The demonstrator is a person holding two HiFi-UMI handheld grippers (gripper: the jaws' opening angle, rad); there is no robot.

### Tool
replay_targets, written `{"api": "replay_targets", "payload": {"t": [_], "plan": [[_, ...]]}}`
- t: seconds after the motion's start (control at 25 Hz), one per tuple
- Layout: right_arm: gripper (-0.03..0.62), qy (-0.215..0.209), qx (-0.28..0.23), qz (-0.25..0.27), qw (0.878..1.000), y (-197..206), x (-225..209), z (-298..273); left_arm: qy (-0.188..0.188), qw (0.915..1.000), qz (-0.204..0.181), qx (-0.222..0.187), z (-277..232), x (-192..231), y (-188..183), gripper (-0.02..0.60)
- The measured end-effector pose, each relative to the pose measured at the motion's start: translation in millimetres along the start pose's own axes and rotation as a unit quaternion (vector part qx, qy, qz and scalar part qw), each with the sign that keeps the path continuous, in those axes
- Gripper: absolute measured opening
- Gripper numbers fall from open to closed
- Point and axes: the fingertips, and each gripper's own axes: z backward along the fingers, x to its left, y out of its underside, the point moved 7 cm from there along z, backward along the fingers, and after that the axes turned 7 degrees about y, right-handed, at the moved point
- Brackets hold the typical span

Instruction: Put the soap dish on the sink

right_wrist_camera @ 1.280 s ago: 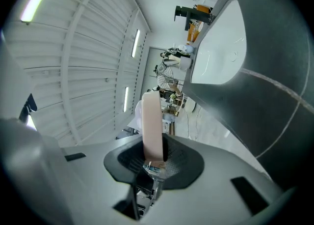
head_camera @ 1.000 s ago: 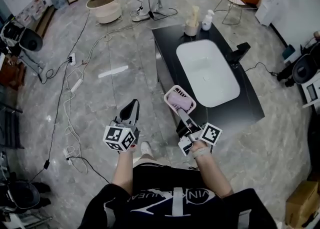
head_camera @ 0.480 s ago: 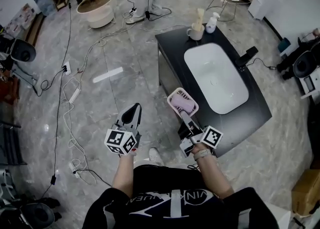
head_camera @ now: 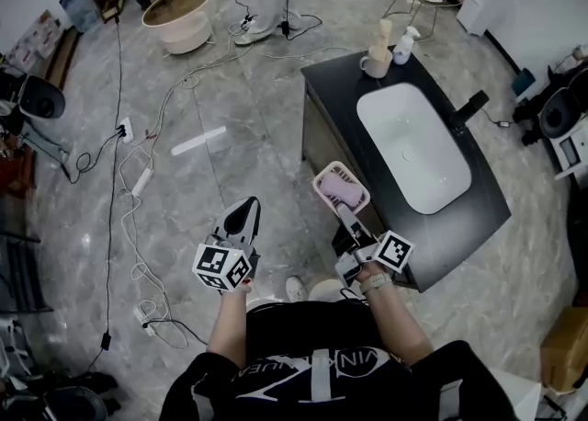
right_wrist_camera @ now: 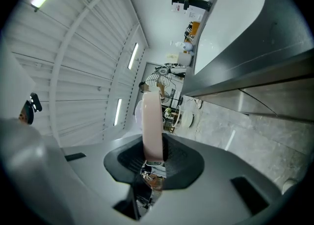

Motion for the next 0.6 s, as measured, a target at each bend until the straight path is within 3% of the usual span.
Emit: {"api": "replay_targets", "payload": {"t": [0.28,0.6], "plan": [[0.084,0.011,-0.009,-0.011,1.0,-4,-2,-21,-0.016,0.9998,0.01,0.006,11,21,6,0.014],[0.084,0.014,-0.021,-0.018,1.0,-21,-12,-74,-0.006,0.9999,-0.001,0.01,-25,67,-10,0.014]]}}
